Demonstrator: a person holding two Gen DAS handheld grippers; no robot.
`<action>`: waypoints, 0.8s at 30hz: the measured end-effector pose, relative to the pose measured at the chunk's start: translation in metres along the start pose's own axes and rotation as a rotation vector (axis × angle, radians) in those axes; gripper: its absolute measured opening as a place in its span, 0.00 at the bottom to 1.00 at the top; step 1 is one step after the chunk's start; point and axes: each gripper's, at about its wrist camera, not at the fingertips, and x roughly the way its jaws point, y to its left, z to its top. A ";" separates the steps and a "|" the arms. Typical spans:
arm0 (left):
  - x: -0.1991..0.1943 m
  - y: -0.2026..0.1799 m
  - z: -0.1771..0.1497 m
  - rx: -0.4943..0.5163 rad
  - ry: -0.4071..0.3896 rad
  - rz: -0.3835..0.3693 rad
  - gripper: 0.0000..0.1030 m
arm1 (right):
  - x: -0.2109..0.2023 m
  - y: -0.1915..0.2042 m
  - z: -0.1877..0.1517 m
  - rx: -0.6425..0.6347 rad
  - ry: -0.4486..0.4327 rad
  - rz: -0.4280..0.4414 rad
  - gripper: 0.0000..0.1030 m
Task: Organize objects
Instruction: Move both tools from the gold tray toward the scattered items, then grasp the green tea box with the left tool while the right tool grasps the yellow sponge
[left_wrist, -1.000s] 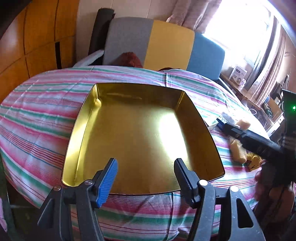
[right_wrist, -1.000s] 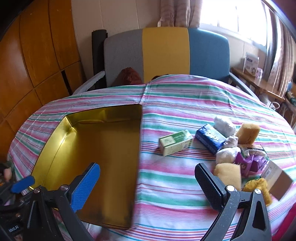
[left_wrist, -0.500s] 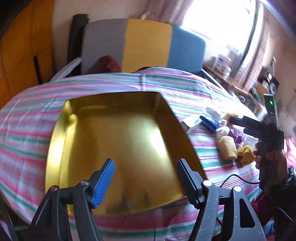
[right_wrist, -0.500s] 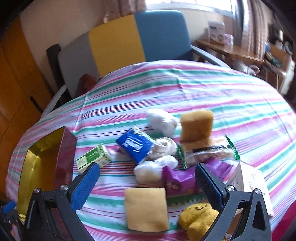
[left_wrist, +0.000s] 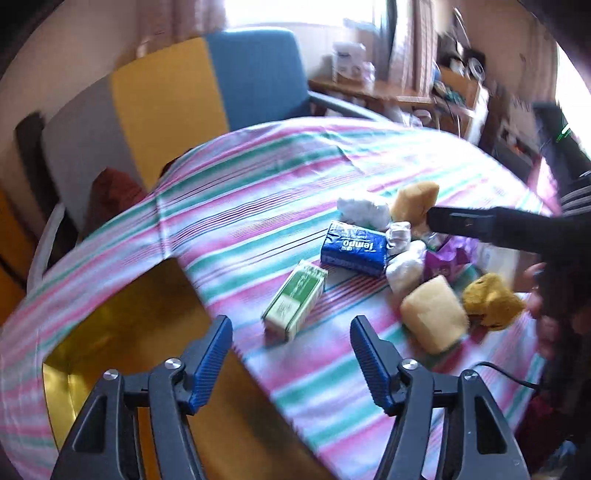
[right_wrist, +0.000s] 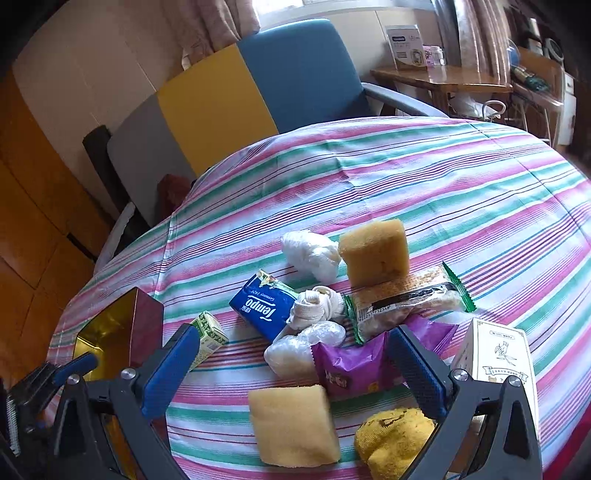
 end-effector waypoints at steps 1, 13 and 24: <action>0.011 -0.003 0.006 0.019 0.013 -0.002 0.64 | 0.001 0.000 0.001 0.002 0.002 0.003 1.00; 0.105 -0.019 0.020 0.134 0.226 0.014 0.30 | 0.004 -0.002 0.004 -0.003 0.005 0.023 1.00; 0.057 -0.009 0.015 -0.019 0.077 -0.024 0.29 | 0.006 -0.001 0.004 -0.007 0.029 0.041 0.96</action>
